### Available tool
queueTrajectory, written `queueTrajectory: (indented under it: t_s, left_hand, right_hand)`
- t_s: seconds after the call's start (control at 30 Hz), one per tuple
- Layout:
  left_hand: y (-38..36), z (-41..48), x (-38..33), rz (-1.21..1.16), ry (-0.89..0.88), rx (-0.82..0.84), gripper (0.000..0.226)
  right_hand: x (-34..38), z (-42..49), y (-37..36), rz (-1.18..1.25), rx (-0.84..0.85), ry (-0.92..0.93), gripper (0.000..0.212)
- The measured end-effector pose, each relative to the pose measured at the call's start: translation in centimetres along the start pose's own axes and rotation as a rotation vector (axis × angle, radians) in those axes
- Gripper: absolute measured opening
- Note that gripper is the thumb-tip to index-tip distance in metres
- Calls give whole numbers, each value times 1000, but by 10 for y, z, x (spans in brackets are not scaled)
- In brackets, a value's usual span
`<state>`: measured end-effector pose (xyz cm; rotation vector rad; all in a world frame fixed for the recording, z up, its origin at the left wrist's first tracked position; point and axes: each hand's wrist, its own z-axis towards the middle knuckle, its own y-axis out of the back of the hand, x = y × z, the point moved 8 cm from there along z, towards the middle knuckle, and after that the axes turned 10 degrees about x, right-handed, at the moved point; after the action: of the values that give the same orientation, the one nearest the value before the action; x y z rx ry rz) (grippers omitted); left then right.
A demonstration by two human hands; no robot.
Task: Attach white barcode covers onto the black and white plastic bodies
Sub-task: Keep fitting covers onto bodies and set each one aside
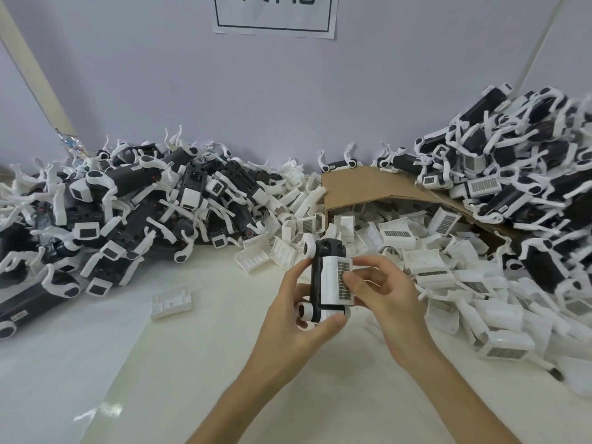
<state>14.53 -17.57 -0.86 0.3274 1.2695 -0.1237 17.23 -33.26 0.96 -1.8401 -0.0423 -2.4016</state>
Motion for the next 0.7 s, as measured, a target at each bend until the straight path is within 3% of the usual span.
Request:
queueTrajectory:
  t_s: [0.37,0.7]
  left_hand:
    - [3,-1,4,76,-4,-33,55]
    - [4,-1,4,-48,-8,-32,46]
  right_hand:
    - [3,-6,-9,-212,14,135,34]
    - [3,-4,-10,-114,11,144,35]
